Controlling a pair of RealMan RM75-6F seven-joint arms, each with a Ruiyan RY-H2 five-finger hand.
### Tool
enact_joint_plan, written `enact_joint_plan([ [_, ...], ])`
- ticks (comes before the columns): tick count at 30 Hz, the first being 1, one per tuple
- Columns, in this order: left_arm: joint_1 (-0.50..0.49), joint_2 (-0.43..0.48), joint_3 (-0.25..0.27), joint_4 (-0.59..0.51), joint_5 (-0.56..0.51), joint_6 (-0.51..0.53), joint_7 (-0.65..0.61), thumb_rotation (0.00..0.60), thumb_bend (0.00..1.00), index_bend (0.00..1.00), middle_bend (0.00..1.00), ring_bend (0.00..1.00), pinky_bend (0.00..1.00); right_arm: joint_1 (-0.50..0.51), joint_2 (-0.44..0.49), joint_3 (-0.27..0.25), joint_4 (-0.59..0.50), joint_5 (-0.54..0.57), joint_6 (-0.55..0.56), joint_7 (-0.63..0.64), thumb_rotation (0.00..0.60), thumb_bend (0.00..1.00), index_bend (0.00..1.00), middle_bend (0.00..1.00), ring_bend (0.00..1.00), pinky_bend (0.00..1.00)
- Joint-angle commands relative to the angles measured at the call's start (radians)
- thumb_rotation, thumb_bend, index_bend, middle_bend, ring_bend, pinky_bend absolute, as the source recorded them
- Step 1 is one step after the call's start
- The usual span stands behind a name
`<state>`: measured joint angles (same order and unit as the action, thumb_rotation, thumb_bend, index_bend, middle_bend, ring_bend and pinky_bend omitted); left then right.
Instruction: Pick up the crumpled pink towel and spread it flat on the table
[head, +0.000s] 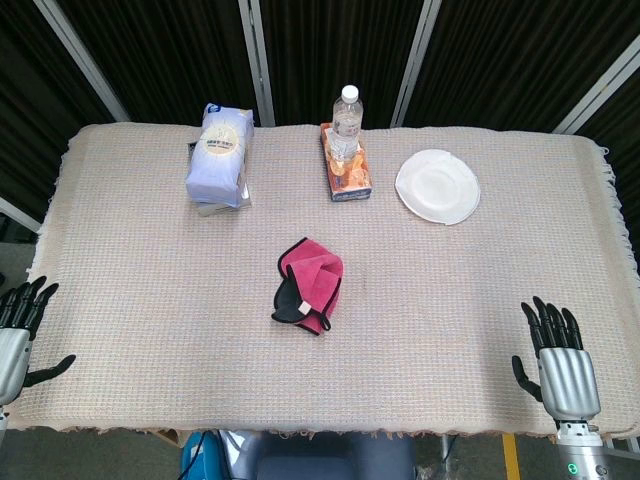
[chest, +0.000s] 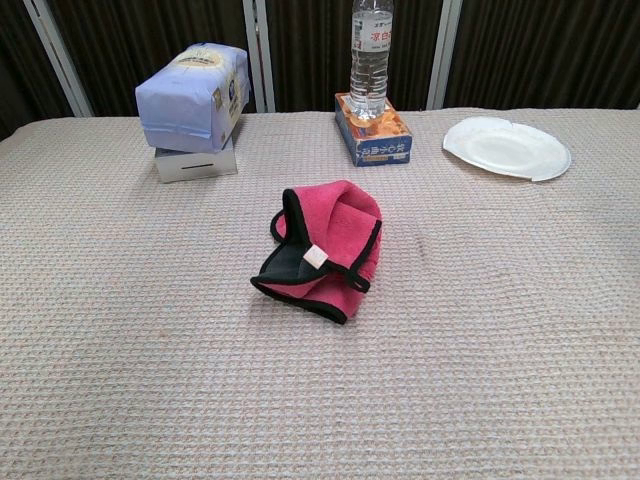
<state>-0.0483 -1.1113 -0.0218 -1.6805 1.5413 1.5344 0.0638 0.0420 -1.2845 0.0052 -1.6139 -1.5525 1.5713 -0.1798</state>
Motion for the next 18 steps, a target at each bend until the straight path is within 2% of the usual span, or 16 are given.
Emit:
enact_joint_plan([
  [1, -0.001, -0.002, 0.001, 0.000, 0.001, -0.003, 0.003, 0.600, 0.03, 0.00, 0.00, 0.00, 0.00, -0.001, -0.001, 0.000, 0.001, -0.001, -0.001, 0.004, 0.600, 0.41, 0.00, 0.00, 0.00, 0.00],
  [11, -0.003, -0.003, -0.003, -0.005, 0.006, 0.003, -0.003, 0.600, 0.03, 0.00, 0.00, 0.00, 0.00, 0.025, -0.022, -0.002, -0.003, -0.045, -0.030, 0.016, 0.600, 0.31, 0.00, 0.00, 0.00, 0.00],
  [18, -0.011, -0.010, -0.018, -0.007, -0.006, 0.002, -0.007, 0.600, 0.03, 0.00, 0.00, 0.00, 0.00, 0.116, -0.075, 0.045, -0.044, -0.077, -0.114, -0.014, 0.600, 0.31, 0.05, 0.00, 0.00, 0.00],
])
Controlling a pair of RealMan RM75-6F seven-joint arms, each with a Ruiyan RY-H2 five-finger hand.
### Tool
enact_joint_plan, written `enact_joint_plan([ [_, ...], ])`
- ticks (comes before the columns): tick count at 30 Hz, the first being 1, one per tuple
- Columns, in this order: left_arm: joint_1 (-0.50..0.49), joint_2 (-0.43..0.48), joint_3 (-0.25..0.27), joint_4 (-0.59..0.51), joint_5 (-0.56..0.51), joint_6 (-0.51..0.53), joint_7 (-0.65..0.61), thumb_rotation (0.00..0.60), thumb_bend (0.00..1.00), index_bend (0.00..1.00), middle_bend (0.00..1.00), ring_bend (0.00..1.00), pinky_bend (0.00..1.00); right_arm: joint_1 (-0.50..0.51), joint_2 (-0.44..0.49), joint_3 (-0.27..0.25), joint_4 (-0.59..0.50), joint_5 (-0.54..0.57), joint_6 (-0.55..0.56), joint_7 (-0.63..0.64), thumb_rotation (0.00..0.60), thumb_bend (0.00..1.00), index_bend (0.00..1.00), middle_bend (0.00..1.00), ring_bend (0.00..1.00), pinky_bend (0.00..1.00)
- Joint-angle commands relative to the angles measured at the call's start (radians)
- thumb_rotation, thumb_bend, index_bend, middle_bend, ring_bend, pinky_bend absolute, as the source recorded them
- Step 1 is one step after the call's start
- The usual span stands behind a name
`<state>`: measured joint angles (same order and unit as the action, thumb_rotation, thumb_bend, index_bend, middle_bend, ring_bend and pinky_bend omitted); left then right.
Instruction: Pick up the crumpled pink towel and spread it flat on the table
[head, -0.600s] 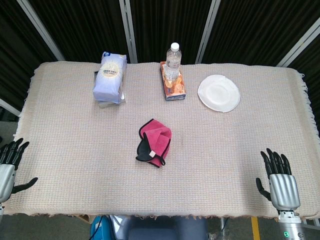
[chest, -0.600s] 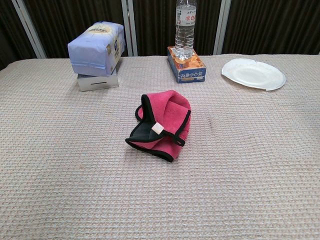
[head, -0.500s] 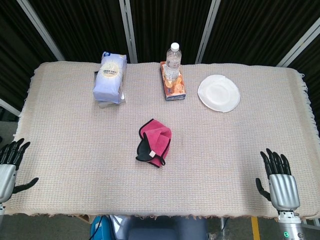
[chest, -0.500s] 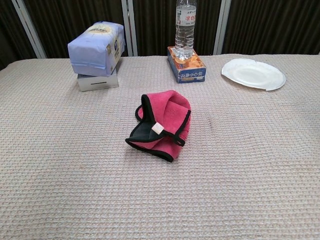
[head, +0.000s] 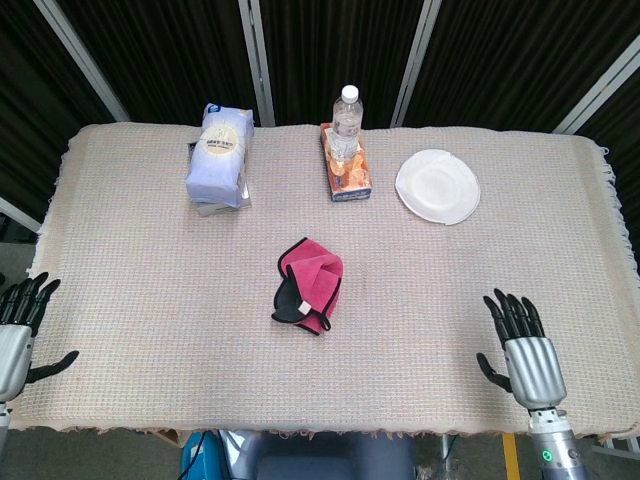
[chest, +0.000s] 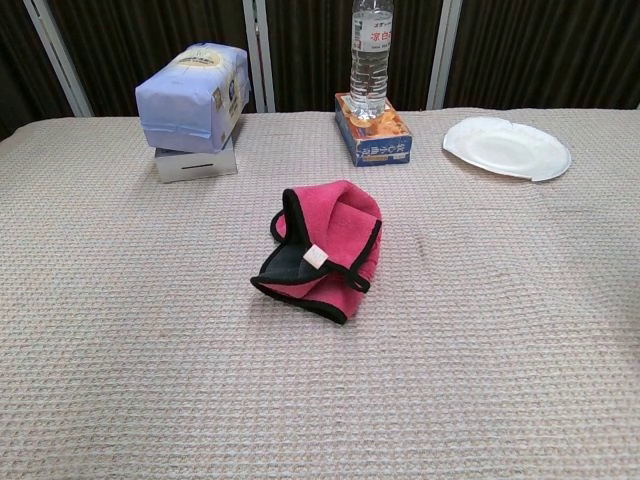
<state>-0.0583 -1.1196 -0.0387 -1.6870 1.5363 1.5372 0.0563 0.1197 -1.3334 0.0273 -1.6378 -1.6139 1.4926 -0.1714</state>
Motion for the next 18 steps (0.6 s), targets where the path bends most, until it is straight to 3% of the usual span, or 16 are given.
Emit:
enact_joint_plan([
  [1, -0.002, -0.002, -0.002, -0.001, 0.000, -0.001, 0.003, 0.600, 0.03, 0.00, 0.00, 0.00, 0.00, 0.051, -0.036, 0.028, -0.023, -0.024, -0.045, -0.034, 0.600, 0.31, 0.06, 0.00, 0.00, 0.00],
  [5, -0.005, -0.009, -0.001, -0.001, 0.005, -0.001, 0.017, 0.600, 0.03, 0.00, 0.00, 0.00, 0.00, 0.114, -0.088, 0.045, -0.036, -0.038, -0.118, -0.078, 0.600, 0.31, 0.12, 0.00, 0.00, 0.00],
  [9, -0.003, -0.011, -0.002, -0.002, 0.008, 0.006, 0.024, 0.600, 0.03, 0.00, 0.00, 0.00, 0.00, 0.150, -0.157, 0.044, -0.038, -0.027, -0.174, -0.097, 0.600, 0.31, 0.25, 0.00, 0.00, 0.00],
  [18, 0.001, -0.014, -0.002, 0.001, 0.012, 0.018, 0.022, 0.600, 0.03, 0.00, 0.00, 0.00, 0.00, 0.161, -0.340, 0.019, 0.071, -0.018, -0.187, -0.109, 0.600, 0.31, 0.51, 0.11, 0.00, 0.00],
])
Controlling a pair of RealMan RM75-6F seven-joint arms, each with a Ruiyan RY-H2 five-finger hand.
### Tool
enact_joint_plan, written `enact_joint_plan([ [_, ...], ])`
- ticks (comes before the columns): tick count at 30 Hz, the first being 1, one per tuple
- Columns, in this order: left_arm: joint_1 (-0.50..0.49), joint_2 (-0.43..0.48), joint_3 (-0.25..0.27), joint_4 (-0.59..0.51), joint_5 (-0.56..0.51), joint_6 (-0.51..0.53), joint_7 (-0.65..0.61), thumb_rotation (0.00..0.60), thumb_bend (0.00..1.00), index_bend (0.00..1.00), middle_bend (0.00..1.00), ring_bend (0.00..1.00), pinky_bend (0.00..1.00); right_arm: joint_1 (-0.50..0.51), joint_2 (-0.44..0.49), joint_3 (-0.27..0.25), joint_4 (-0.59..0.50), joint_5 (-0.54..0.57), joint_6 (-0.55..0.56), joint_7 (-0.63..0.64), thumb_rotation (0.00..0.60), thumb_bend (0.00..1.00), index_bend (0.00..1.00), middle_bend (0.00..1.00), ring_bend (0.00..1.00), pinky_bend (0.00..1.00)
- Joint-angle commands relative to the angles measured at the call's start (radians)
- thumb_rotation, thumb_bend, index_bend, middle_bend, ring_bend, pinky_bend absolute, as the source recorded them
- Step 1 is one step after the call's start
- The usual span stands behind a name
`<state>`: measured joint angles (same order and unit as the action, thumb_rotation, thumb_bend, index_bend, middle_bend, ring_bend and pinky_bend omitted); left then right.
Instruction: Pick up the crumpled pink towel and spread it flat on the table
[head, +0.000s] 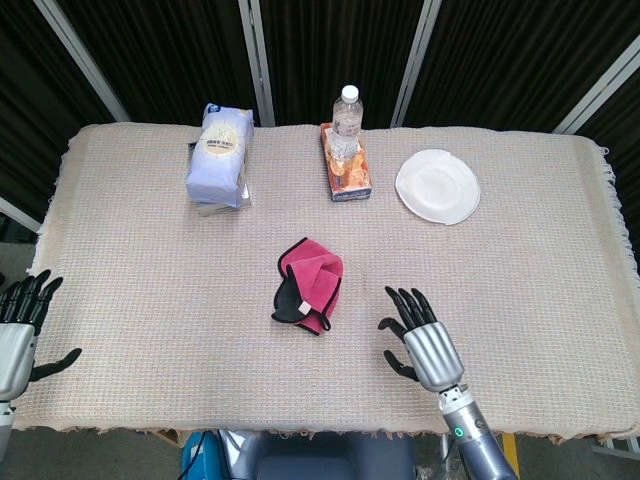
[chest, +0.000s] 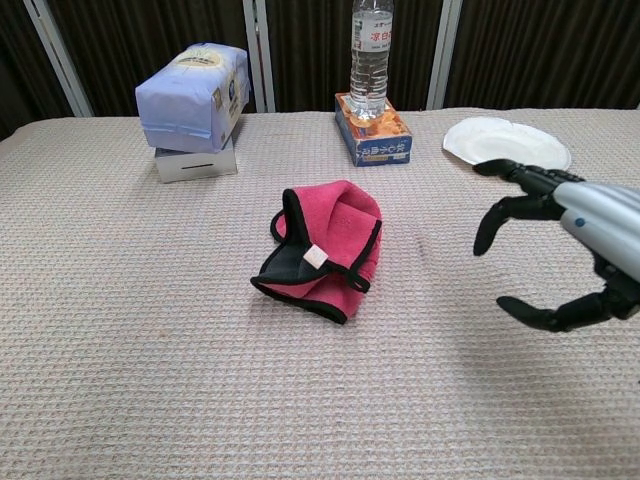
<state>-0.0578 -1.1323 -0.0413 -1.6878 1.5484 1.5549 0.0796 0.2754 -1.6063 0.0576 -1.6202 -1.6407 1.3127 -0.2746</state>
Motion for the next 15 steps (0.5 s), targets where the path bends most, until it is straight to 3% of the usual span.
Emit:
enact_joint_plan([
  [1, 0.001, -0.002, 0.000, 0.003, 0.000, 0.001, -0.001, 0.600, 0.03, 0.00, 0.00, 0.00, 0.00, 0.006, -0.084, -0.012, 0.067, 0.010, -0.007, -0.006, 0.600, 0.31, 0.52, 0.12, 0.00, 0.00],
  [15, -0.001, -0.014, 0.003, 0.012, -0.003, -0.007, 0.005, 0.600, 0.03, 0.00, 0.00, 0.00, 0.00, 0.021, -0.289, 0.026, 0.246, 0.035, 0.034, 0.020, 0.600, 0.31, 0.52, 0.13, 0.00, 0.00],
])
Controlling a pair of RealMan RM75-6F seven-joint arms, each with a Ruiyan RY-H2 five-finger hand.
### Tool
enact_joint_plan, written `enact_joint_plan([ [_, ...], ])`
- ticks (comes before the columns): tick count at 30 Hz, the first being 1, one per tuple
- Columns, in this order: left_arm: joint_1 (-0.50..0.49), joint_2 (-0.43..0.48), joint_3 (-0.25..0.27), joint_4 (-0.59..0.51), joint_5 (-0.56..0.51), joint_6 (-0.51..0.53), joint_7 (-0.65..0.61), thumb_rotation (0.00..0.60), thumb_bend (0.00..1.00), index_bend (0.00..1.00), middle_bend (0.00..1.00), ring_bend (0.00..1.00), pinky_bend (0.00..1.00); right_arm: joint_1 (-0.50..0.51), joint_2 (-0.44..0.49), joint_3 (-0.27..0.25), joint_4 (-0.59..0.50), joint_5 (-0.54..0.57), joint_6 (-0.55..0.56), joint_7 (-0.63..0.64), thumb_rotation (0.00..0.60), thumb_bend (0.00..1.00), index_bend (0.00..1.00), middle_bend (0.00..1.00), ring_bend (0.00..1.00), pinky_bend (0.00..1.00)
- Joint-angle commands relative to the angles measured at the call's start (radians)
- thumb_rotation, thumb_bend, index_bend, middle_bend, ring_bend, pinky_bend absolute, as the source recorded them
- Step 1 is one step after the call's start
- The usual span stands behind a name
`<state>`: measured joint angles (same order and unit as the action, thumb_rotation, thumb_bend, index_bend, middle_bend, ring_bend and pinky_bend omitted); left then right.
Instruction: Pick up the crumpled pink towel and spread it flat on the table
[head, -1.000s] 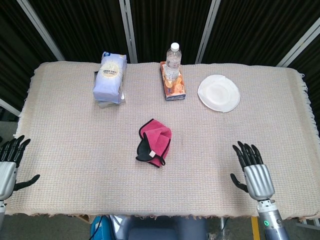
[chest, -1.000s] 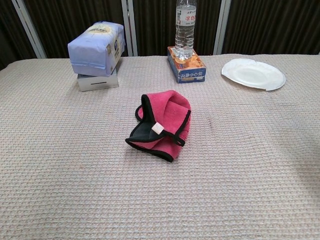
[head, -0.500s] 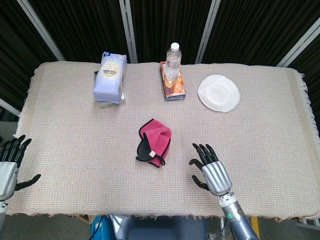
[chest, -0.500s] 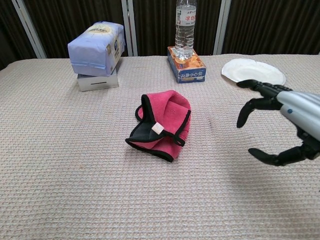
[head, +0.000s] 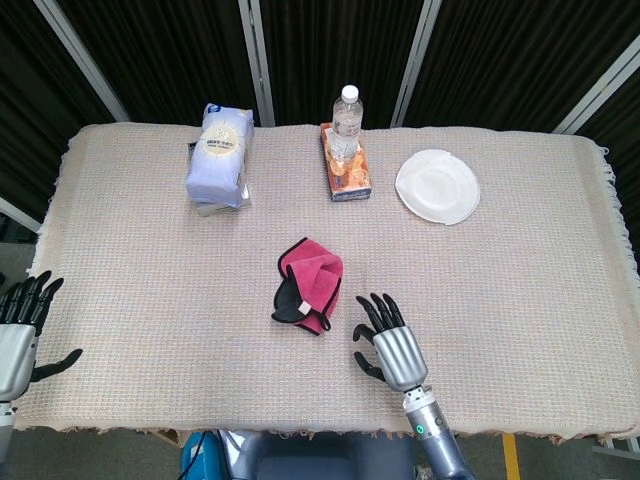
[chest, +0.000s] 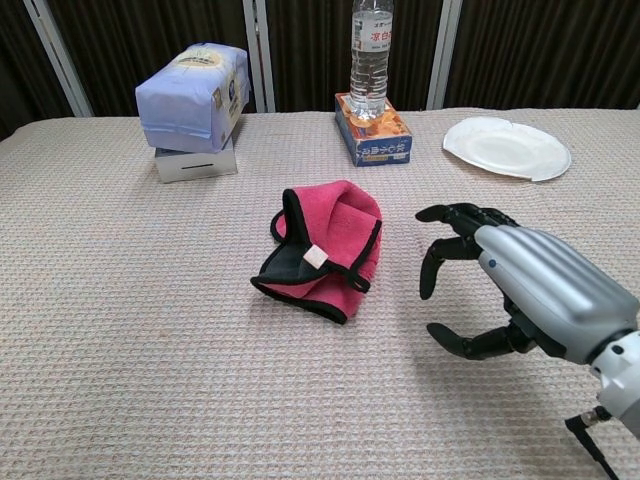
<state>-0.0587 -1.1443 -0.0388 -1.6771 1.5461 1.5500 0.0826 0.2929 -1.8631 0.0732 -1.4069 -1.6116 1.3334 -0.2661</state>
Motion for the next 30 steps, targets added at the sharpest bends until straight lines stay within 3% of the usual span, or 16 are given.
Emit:
enact_joint_plan([
  [1, -0.001, -0.003, 0.001, 0.003, -0.002, -0.003, 0.004, 0.600, 0.03, 0.00, 0.00, 0.00, 0.00, 0.006, -0.042, 0.014, 0.043, 0.009, 0.015, 0.017, 0.600, 0.31, 0.52, 0.13, 0.00, 0.00],
  [16, -0.009, -0.017, -0.013, 0.026, -0.040, -0.026, 0.000, 0.600, 0.03, 0.00, 0.00, 0.00, 0.00, 0.051, -0.193, 0.067, 0.148, 0.049, 0.012, 0.034, 0.600, 0.31, 0.52, 0.13, 0.00, 0.00],
  [30, -0.013, -0.009, -0.023, 0.029, -0.056, -0.031, -0.023, 0.600, 0.03, 0.00, 0.00, 0.00, 0.00, 0.091, -0.280, 0.103, 0.255, 0.068, 0.017, 0.050, 0.600, 0.31, 0.52, 0.13, 0.00, 0.00],
])
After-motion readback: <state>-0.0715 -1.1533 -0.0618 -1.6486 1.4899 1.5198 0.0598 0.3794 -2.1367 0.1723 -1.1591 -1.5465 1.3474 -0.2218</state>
